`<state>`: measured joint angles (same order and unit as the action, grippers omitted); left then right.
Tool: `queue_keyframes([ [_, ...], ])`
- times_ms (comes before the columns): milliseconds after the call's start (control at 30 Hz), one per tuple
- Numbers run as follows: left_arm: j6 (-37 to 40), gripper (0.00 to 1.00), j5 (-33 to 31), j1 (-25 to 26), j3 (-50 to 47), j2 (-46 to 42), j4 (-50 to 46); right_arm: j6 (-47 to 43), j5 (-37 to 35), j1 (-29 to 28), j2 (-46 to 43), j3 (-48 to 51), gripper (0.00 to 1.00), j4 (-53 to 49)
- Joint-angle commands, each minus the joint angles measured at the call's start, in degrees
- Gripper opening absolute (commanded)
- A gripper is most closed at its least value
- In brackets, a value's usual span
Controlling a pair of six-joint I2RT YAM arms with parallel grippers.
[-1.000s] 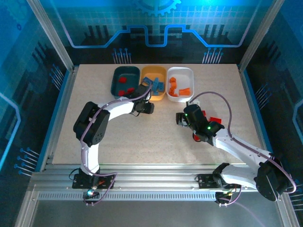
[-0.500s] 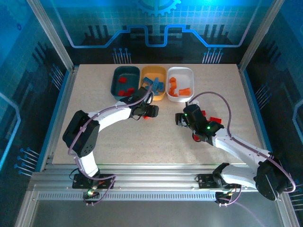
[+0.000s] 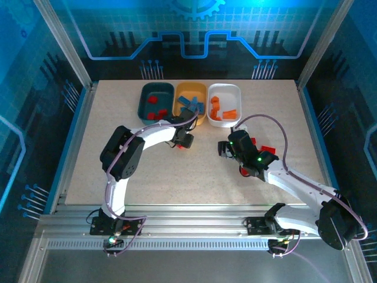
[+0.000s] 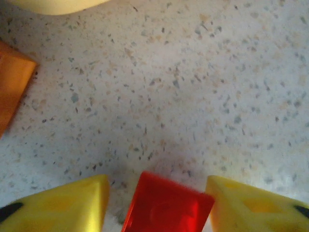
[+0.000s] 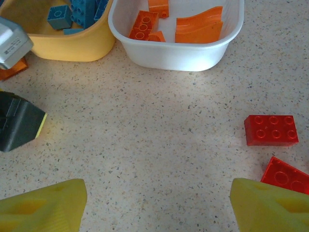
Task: Sort the legos into containers by color
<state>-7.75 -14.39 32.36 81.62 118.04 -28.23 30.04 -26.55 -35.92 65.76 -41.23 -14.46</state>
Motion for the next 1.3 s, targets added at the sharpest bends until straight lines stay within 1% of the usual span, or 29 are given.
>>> queue_keyframes([
  [0,0.95,0.44,0.37,-0.3,0.73,1.68,-2.3,0.49,-0.38,0.61,-0.41,-0.08,0.79,0.84],
  [267,-1.46,0.33,0.5,-0.25,-3.57,-2.39,-0.93,0.63,-0.32,0.59,-0.12,-0.08,0.79,0.92],
  [400,-2.64,0.31,-1.74,-0.39,-1.47,-7.21,-3.65,0.63,-0.34,0.6,0.2,-0.08,0.79,1.1],
  [467,-3.1,0.31,-4.35,-1.47,2.98,-8.34,-6.86,0.72,-0.16,0.59,0.54,-0.16,0.79,1.19],
  [567,-5.53,0.32,-5.06,-6.59,11.95,-7.09,-11.58,0.78,0.19,0.62,0.82,-0.25,0.79,1.19],
  [667,-8.81,0.31,-2.73,-13.27,19.86,-3.32,-14.3,0.64,-0.03,0.71,0.6,-0.25,0.79,1.1],
  [767,-10.1,0.3,1.7,-18.19,28.53,2.28,-17.69,0.46,-0.78,0.68,-0.04,-0.21,0.79,0.77],
  [900,-9.76,0.31,4.88,-20.96,38.46,9.04,-21.42,0.19,-1.46,0.76,-1.02,0.01,0.79,0.62],
  [1100,-9.57,0.36,6.36,-22.93,46.72,15.93,-24.2,0.24,-1.61,0.85,-2.24,0.66,0.79,1.1],
  [1133,-9.49,0.38,6.13,-23.04,47.38,16.61,-24.24,0.28,-1.62,0.85,-2.27,0.76,0.79,1.16],
  [1167,-9.54,0.45,6.36,-23.22,47.65,17.01,-23.87,0.28,-1.49,0.85,-2.13,0.68,0.79,1.14],
  [1200,-9.73,0.59,6.73,-23.39,47.58,17.05,-23.39,0.28,-1.38,0.9,-2.04,0.71,0.79,1.19],
  [1233,-9.66,0.69,8.1,-23.39,47.13,16.78,-22.81,0.28,-1.23,0.91,-1.96,0.63,0.79,1.19],
  [1267,-8.95,0.76,10.01,-23.18,46.01,15.91,-21.51,0.29,-1.25,0.95,-1.72,0.63,0.8,1.19],
])
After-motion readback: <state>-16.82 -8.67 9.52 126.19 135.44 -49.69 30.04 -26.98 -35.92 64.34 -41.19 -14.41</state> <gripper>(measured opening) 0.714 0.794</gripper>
